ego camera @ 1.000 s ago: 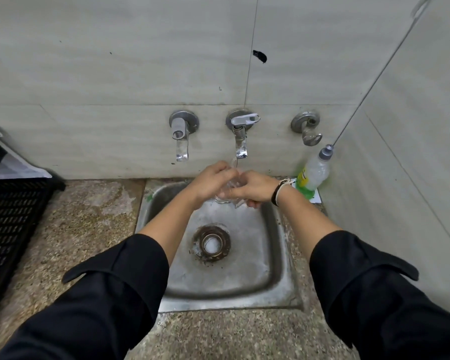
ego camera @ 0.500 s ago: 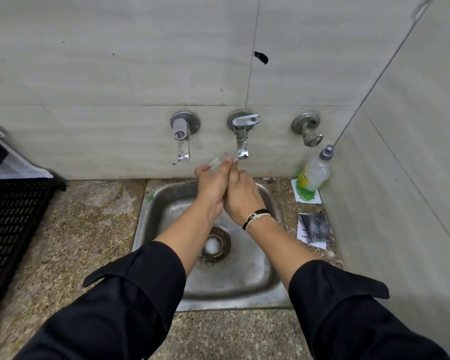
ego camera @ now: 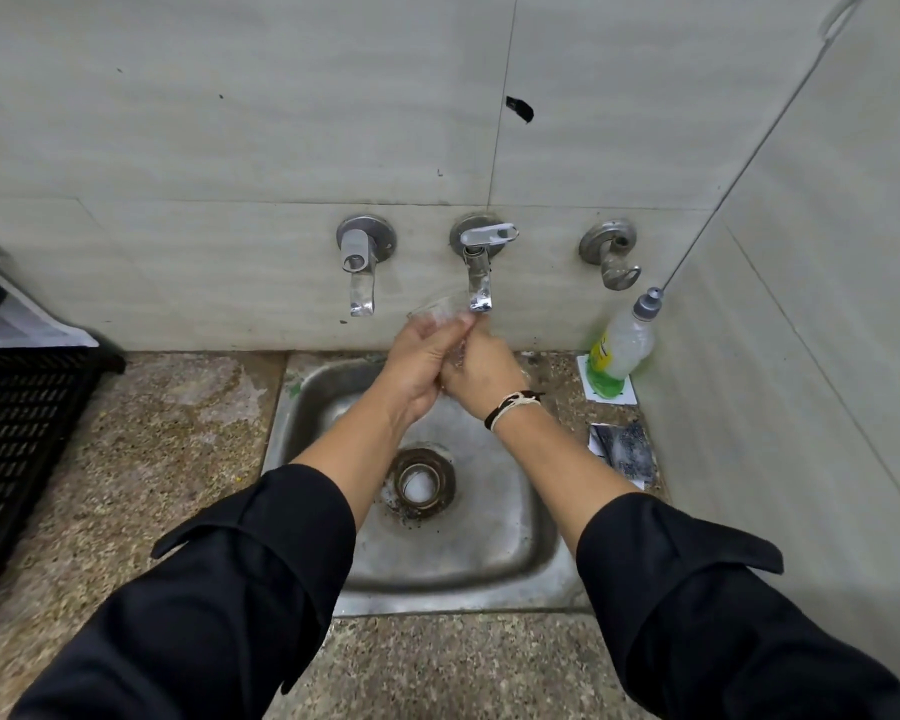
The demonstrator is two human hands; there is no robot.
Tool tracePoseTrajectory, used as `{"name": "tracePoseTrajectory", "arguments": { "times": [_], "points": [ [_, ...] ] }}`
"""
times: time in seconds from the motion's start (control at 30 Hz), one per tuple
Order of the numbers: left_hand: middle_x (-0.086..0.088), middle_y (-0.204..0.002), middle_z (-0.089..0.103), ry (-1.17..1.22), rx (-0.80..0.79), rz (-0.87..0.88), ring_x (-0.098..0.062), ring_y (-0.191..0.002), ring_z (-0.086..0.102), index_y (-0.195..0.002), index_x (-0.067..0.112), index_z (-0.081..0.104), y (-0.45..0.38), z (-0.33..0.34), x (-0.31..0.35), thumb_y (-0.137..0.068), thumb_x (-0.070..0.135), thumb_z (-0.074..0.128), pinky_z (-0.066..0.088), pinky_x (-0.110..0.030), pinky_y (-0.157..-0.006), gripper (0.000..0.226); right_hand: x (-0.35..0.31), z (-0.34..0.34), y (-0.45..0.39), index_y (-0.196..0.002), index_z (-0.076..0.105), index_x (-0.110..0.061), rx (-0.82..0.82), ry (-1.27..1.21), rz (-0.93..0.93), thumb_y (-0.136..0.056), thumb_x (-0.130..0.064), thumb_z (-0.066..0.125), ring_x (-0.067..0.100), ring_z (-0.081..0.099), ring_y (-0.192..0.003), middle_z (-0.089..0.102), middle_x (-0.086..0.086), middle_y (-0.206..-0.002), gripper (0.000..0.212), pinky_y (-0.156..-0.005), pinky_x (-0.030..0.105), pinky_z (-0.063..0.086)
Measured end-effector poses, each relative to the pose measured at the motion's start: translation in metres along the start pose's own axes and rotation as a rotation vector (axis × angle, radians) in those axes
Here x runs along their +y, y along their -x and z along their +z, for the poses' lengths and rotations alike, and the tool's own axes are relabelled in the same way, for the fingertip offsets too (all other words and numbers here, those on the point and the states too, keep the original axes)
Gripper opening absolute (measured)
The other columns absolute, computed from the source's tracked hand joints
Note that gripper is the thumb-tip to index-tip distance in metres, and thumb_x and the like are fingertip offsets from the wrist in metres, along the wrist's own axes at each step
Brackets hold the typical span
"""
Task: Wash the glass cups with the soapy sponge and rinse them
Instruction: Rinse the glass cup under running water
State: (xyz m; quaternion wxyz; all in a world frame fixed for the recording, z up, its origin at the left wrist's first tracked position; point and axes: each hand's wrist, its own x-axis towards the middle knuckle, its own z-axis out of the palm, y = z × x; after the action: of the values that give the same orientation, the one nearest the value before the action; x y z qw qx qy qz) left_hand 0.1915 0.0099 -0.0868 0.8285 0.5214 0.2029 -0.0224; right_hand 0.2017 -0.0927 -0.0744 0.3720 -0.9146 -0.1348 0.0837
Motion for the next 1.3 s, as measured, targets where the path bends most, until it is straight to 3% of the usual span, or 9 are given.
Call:
{"name": "tracePoseTrajectory", "arguments": {
  "times": [0.17,0.37,0.5,0.6,0.8,0.97,1.1,1.23,1.3],
  "points": [
    [-0.016,-0.099,0.078,-0.072,0.099,0.019,-0.026,-0.095,0.076,-0.111,-0.002,0.072,-0.003,0.002,0.003,-0.088,0.055,0.074,0.062,-0.039,-0.086,0.061,-0.004,0.015,0.001,-0.135,0.027,0.001,-0.074,0.134,-0.077,-0.089,-0.03,0.054,0.041,0.054,-0.111,0.04,0.024,-0.131,0.062,-0.097,0.049,0.049],
    [-0.017,-0.11,0.075,0.309,0.079,-0.1,-0.027,-0.103,0.074,-0.116,0.002,0.07,-0.009,0.003,-0.007,-0.094,0.056,0.064,0.058,-0.04,-0.092,0.059,0.002,0.012,0.008,-0.155,0.023,-0.003,-0.004,0.149,-0.238,-0.096,-0.02,0.047,0.041,0.037,-0.131,0.031,0.024,-0.153,0.066,-0.112,0.047,0.035],
    [-0.017,-0.102,0.073,0.43,0.142,-0.134,-0.025,-0.086,0.075,-0.115,0.001,0.065,-0.013,-0.001,-0.006,-0.094,0.051,0.066,0.062,-0.035,-0.072,0.054,0.012,0.004,0.006,-0.128,0.065,-0.006,0.167,0.036,-0.236,-0.091,-0.021,0.07,0.032,0.063,-0.109,0.063,0.017,-0.124,0.04,-0.098,0.035,0.05],
    [-0.015,-0.088,0.074,0.482,0.033,-0.204,-0.024,-0.071,0.074,-0.103,0.003,0.067,-0.01,-0.002,-0.006,-0.1,0.059,0.049,0.062,-0.035,-0.061,0.059,0.015,-0.007,-0.001,-0.096,0.071,-0.006,0.207,-0.007,-0.237,-0.087,-0.024,0.077,0.025,0.061,-0.079,0.062,0.013,-0.095,0.021,-0.074,0.023,0.044],
    [-0.021,-0.097,0.069,0.471,-0.064,-0.162,-0.028,-0.086,0.071,-0.107,-0.003,0.062,-0.012,-0.001,-0.006,-0.101,0.026,0.057,0.059,-0.036,-0.092,0.03,0.017,-0.005,0.0,-0.103,0.065,-0.01,0.152,-0.231,-0.101,-0.083,0.004,0.067,0.015,0.061,-0.085,0.063,0.008,-0.103,0.024,-0.079,0.02,0.047],
    [-0.011,-0.107,0.07,0.066,-0.021,0.001,-0.025,-0.089,0.071,-0.114,0.012,0.054,-0.009,-0.022,-0.011,-0.085,0.006,0.075,0.058,-0.035,-0.07,0.036,0.025,-0.028,-0.003,-0.126,0.047,-0.017,-0.035,-0.275,-0.061,-0.08,-0.005,0.062,0.018,0.065,-0.098,0.055,0.001,-0.121,0.05,-0.09,0.037,0.055],
    [-0.009,-0.112,0.068,-0.384,-0.011,0.131,-0.019,-0.101,0.068,-0.125,0.023,0.05,-0.004,-0.026,-0.023,-0.081,0.01,0.082,0.057,-0.04,-0.09,0.056,0.019,-0.036,-0.006,-0.121,0.06,-0.008,-0.145,0.2,-0.354,-0.076,-0.005,0.064,0.03,0.061,-0.102,0.059,0.013,-0.116,0.045,-0.087,0.033,0.049],
    [-0.011,-0.109,0.067,-0.545,-0.078,0.252,-0.023,-0.092,0.068,-0.111,0.027,0.046,-0.012,-0.041,-0.022,-0.063,0.007,0.086,0.057,-0.052,-0.085,0.066,0.015,-0.048,-0.003,-0.127,0.063,-0.014,-0.466,0.206,-0.33,-0.079,-0.005,0.065,-0.011,0.058,-0.088,0.057,-0.014,-0.101,0.049,-0.077,0.004,0.038],
    [0.0,-0.107,0.063,-0.635,-0.111,0.293,-0.012,-0.089,0.067,-0.112,0.024,0.047,-0.014,-0.037,-0.017,-0.061,0.006,0.089,0.058,-0.046,-0.082,0.068,0.014,-0.054,-0.007,-0.128,0.061,-0.016,-0.482,0.278,-0.331,-0.074,-0.02,0.057,-0.001,0.061,-0.102,0.061,-0.006,-0.115,0.055,-0.088,0.019,0.047]
  ]
}}
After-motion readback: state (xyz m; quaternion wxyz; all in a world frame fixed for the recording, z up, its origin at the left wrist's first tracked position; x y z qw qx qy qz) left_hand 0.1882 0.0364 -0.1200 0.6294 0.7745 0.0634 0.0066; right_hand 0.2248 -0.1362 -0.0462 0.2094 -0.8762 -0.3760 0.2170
